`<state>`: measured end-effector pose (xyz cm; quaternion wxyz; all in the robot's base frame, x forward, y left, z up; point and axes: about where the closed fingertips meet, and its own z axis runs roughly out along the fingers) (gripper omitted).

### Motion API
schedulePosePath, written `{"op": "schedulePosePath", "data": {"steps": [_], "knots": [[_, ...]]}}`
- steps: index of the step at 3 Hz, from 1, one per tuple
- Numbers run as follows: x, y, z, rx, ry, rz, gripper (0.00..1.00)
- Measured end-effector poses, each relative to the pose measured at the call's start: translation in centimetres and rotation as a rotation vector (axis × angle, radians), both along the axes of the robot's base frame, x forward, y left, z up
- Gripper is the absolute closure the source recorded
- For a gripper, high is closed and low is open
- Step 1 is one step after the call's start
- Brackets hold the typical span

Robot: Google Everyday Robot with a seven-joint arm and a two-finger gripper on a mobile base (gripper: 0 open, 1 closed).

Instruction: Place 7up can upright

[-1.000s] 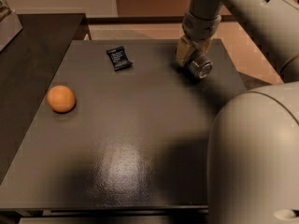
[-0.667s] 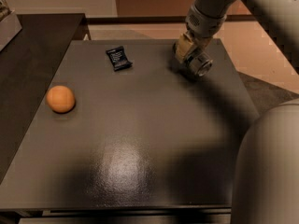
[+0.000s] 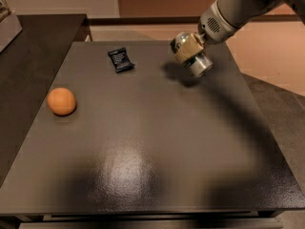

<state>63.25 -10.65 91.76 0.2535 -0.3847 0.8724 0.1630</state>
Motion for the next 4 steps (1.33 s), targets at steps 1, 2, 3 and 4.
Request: {"op": "schedulePosePath", "data": {"steps": [1,2,3,4], "knots": [[-1.4,0.9,1.0,0.147,-0.113,0.090,1.00],[-2.6,1.4,1.5,0.275,-0.217,0.162,1.00],[-3.8,1.5,1.6,0.379,-0.305,0.228,1.00],[-4.8,1.2,1.4,0.468,-0.377,0.279,1.00]]}}
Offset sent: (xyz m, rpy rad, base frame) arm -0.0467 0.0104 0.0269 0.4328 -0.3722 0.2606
